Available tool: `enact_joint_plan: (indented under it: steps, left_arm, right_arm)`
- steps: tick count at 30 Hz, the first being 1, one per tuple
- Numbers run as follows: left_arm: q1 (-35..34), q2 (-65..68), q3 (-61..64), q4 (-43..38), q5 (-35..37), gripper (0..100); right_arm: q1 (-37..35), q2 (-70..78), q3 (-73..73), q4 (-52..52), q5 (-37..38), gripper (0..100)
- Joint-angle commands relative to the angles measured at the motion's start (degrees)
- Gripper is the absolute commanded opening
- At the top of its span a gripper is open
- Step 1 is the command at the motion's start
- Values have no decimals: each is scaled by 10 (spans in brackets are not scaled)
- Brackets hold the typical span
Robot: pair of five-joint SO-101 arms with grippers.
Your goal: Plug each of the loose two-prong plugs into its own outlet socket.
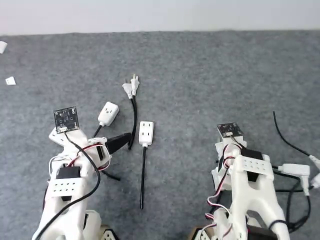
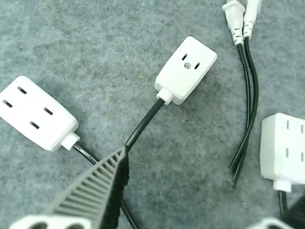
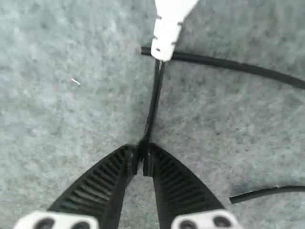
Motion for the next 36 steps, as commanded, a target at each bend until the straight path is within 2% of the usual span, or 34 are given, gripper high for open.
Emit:
enact_joint_plan:
  steps: [1,5,9,13,20,23,30,36]
  left_arm:
    - [3,-10,-15,-12,-1,511]
    - [3,-10,-15,-12,-1,511]
    - [3,-11,-15,-12,-1,511]
    - [2,-12,-14,-12,-1,511]
    - [1,-12,-14,-11,-1,511]
    - [0,-12,-14,-10,-1,511]
    - [1,-12,-14,-10,-1,511]
    - [1,-12,-14,-11,-1,511]
  right_arm:
    - [26,1,-20,-7,-7,9]
    - [51,-21,-27,-3,-7,9]
    - [47,-80,-35,22,-3,8]
    - [46,-129,-76,81,-2,8]
    - [32,-157,-253,237,-8,8]
    - [15,-157,-305,276,-50,8]
    - [-37,-163,-367,282,-127,8]
    - [-39,-153,-476,311,-131,8]
